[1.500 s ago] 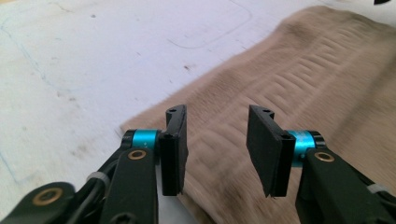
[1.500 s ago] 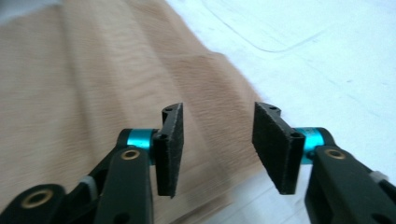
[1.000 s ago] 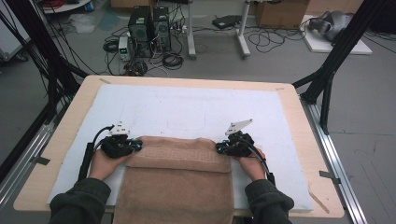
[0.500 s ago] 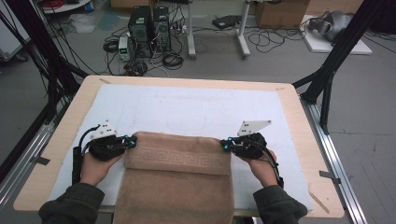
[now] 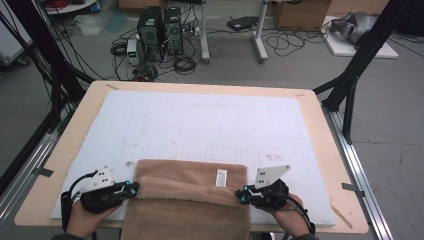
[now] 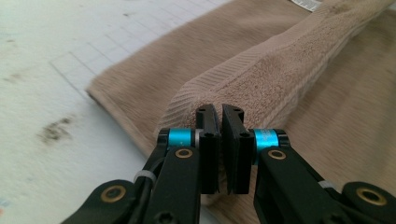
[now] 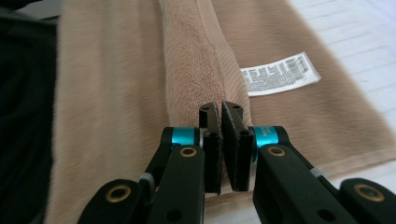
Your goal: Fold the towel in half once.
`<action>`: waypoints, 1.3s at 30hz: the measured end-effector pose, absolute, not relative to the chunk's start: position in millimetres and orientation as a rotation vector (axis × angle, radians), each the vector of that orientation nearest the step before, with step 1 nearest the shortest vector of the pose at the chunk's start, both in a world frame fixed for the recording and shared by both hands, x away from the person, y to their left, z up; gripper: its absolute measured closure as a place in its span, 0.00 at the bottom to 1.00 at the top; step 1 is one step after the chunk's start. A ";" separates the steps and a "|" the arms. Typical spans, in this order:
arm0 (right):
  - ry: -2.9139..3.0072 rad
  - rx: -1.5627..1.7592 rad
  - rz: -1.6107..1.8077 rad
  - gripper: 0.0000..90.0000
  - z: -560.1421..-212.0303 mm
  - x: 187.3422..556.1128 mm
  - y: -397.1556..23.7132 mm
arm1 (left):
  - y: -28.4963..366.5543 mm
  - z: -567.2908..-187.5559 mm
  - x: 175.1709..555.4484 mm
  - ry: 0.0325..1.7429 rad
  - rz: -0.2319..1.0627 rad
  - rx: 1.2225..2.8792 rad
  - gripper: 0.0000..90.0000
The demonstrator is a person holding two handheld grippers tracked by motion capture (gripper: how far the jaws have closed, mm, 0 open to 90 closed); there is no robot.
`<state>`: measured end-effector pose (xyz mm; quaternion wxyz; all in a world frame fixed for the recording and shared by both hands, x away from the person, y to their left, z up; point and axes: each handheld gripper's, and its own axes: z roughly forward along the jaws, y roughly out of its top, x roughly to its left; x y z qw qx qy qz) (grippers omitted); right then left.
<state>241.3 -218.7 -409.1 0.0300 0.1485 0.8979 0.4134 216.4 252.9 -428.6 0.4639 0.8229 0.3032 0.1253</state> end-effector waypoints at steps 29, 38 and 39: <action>2.734 0.741 1.216 0.92 -442.1 339.5 -227.9 | 238.5 -440.7 317.8 0.892 0.291 2.124 0.89; 2.647 0.799 1.175 0.95 -429.7 361.0 -237.7 | 224.4 -429.8 347.4 0.949 0.344 2.034 0.92; 2.635 0.814 1.163 0.95 -425.6 367.9 -239.1 | 221.8 -427.5 352.7 0.949 0.348 2.027 0.92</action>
